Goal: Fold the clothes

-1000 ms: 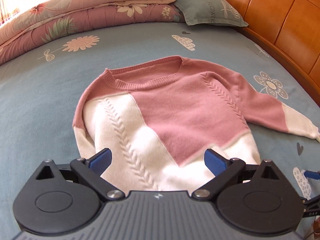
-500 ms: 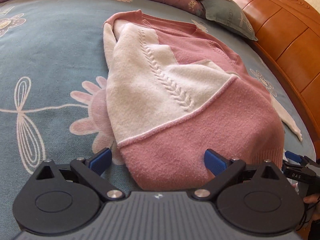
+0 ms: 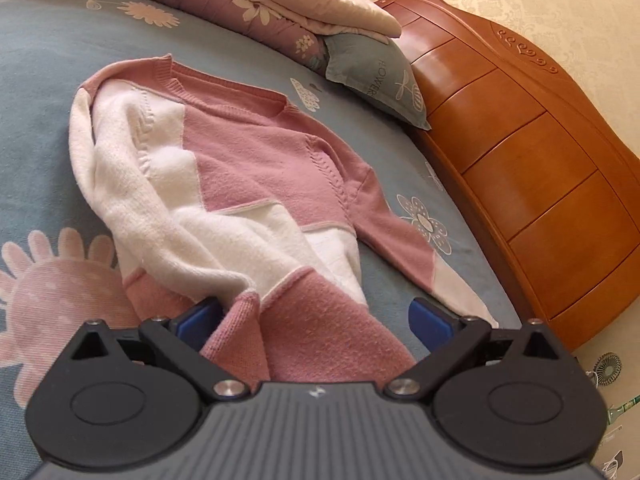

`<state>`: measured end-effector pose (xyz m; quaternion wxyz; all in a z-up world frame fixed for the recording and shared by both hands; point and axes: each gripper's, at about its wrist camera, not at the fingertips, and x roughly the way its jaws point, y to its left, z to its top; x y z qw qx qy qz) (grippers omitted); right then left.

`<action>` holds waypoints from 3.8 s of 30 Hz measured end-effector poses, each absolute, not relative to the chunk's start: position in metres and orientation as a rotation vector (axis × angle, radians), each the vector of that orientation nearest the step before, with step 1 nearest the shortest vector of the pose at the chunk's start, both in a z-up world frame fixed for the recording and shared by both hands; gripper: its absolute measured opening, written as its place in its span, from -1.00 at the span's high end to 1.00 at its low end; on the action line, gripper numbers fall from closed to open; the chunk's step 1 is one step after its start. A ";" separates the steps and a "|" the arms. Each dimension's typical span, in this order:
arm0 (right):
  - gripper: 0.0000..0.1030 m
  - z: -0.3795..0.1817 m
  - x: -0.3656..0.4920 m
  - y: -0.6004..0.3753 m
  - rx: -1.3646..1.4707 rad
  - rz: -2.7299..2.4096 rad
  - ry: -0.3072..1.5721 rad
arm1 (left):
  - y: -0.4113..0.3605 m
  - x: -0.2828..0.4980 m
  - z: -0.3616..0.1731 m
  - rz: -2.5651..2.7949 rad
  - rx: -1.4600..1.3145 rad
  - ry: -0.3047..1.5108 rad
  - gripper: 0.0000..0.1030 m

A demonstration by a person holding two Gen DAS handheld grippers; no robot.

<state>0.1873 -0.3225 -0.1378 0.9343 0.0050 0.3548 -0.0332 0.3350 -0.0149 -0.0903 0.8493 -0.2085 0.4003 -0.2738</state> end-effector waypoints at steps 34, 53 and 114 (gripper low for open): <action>-1.00 -0.104 0.184 -0.308 0.008 -0.106 0.940 | 0.032 0.230 -0.064 -0.556 -0.183 0.885 -0.97; -1.00 -0.031 0.235 -0.064 -0.320 0.366 0.869 | 0.132 0.170 -0.088 -0.282 -0.136 0.919 -0.97; -1.00 -0.084 0.309 -0.165 -0.169 0.446 0.895 | 0.032 0.367 -0.120 -0.306 -0.282 1.074 -0.97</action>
